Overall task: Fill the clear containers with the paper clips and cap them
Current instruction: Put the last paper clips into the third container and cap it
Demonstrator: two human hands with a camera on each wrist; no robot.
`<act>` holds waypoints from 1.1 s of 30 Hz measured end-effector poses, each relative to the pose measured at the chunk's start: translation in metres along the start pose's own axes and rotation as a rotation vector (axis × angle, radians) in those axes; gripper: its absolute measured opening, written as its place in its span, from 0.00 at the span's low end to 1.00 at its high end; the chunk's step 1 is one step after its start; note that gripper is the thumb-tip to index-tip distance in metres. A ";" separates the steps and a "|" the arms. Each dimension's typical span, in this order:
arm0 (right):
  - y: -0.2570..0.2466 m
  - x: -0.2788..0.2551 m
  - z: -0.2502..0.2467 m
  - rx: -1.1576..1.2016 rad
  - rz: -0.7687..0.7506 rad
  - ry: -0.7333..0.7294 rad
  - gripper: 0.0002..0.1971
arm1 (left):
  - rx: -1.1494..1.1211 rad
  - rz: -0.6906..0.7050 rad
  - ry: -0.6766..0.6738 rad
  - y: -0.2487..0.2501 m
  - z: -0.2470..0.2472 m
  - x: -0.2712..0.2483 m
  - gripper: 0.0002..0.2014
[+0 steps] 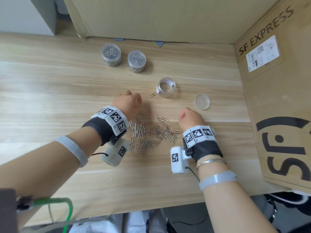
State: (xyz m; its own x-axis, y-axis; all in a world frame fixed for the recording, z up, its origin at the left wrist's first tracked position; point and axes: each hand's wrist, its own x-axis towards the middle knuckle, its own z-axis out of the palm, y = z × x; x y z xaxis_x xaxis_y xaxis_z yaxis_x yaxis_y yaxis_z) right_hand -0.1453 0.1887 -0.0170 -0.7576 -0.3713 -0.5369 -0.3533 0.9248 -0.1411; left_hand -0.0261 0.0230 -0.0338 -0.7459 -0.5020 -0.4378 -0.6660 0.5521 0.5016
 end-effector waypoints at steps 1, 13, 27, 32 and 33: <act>0.006 0.000 -0.001 -0.039 0.059 -0.029 0.11 | 0.020 -0.026 0.010 -0.003 -0.002 0.000 0.13; -0.002 -0.007 0.019 0.069 0.210 -0.150 0.15 | 0.014 0.004 -0.029 -0.001 0.011 -0.008 0.14; -0.037 -0.028 0.012 0.252 -0.039 -0.557 0.12 | 0.197 0.129 -0.511 -0.007 -0.005 -0.015 0.09; -0.045 -0.029 0.024 0.285 -0.069 -0.537 0.13 | 0.052 0.068 -0.662 -0.010 0.006 -0.017 0.07; -0.045 -0.027 0.025 0.248 -0.129 -0.453 0.13 | 0.039 0.059 -0.657 -0.008 0.006 -0.016 0.06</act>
State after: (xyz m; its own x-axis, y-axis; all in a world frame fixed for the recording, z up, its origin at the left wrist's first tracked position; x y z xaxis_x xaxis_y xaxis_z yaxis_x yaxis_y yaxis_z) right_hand -0.0949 0.1591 -0.0171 -0.3843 -0.4608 -0.8000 -0.2458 0.8863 -0.3925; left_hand -0.0086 0.0305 -0.0356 -0.6238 0.0338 -0.7808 -0.6145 0.5962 0.5167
